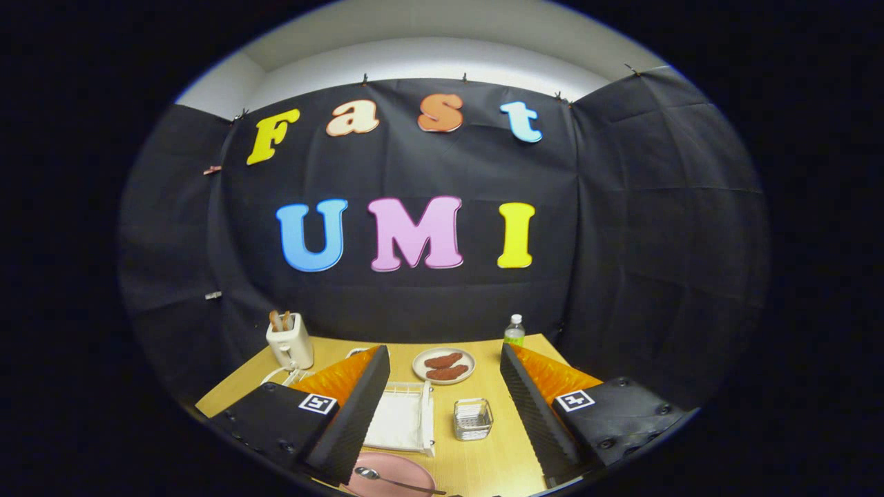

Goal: Take the plate from the dish rack, then take the spoon from the basket and place it into the plate.

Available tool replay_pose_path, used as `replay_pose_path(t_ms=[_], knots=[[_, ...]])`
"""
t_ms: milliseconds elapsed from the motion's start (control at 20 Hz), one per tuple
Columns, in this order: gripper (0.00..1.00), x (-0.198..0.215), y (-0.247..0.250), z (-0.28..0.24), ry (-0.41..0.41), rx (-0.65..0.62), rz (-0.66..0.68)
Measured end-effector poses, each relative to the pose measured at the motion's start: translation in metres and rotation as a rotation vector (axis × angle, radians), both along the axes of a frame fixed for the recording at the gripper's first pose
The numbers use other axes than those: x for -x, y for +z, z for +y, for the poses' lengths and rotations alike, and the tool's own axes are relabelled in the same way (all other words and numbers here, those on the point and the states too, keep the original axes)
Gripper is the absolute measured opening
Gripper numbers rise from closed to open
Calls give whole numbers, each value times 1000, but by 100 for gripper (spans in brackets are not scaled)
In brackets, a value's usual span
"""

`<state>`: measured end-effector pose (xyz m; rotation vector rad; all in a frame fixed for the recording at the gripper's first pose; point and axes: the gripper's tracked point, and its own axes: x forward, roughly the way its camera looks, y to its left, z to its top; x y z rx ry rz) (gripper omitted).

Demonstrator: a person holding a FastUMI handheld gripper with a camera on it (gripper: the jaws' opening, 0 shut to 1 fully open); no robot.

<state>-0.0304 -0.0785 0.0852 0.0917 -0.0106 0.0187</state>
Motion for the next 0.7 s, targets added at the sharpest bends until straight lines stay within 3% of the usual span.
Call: replay_pose_path(t_ms=[250, 700], knots=[[98, 12, 8, -41, -84, -61, -50], [98, -14, 10, -62, -37, -75, -59]])
